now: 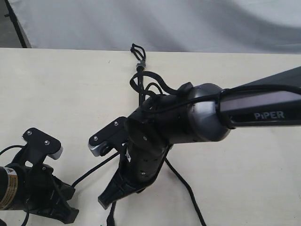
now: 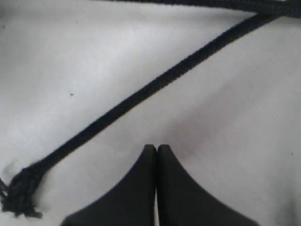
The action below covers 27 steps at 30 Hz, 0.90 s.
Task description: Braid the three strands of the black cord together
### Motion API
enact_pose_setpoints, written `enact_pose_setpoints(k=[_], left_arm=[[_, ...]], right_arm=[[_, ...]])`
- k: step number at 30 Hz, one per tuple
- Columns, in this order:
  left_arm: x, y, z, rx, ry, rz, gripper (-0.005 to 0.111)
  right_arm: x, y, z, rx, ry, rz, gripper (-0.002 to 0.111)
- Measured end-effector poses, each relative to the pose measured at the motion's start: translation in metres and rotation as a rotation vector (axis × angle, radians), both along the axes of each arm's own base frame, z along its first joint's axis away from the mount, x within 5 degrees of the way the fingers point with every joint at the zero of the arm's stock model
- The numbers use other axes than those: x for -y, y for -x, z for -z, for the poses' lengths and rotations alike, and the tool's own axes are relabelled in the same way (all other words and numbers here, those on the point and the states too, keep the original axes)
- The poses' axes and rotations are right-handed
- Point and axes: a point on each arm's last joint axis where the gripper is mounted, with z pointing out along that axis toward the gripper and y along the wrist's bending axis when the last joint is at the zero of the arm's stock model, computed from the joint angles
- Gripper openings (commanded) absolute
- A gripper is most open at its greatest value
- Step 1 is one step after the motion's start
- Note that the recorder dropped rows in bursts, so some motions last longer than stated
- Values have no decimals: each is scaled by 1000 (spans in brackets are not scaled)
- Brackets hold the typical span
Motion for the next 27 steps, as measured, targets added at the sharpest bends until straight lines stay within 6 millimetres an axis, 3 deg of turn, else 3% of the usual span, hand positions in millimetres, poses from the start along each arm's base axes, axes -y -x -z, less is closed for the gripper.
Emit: enact_pose_setpoints(k=[2,7,9,22,24,25,27], left_arm=[[0,0,0,0,0,0,0],[0,0,0,0,0,0,0],[0,0,0,0,0,0,0],[0,0,0,0,0,0,0],[0,0,0,0,0,0,0],[0,0,0,0,0,0,0],[0,0,0,0,0,0,0]], right_arm=[[-4,-1,-4,-5,-32,37,12],[-13,3,-5,7,-88,58,49],[-18,6,-5,19,-111,47,54],[-21,8,12,15,-50,10,48],[-18,6,12,16,-19,3,24],[-16,5,12,15,-12,8,3],[-9,-3,12,12,8,22,-1]])
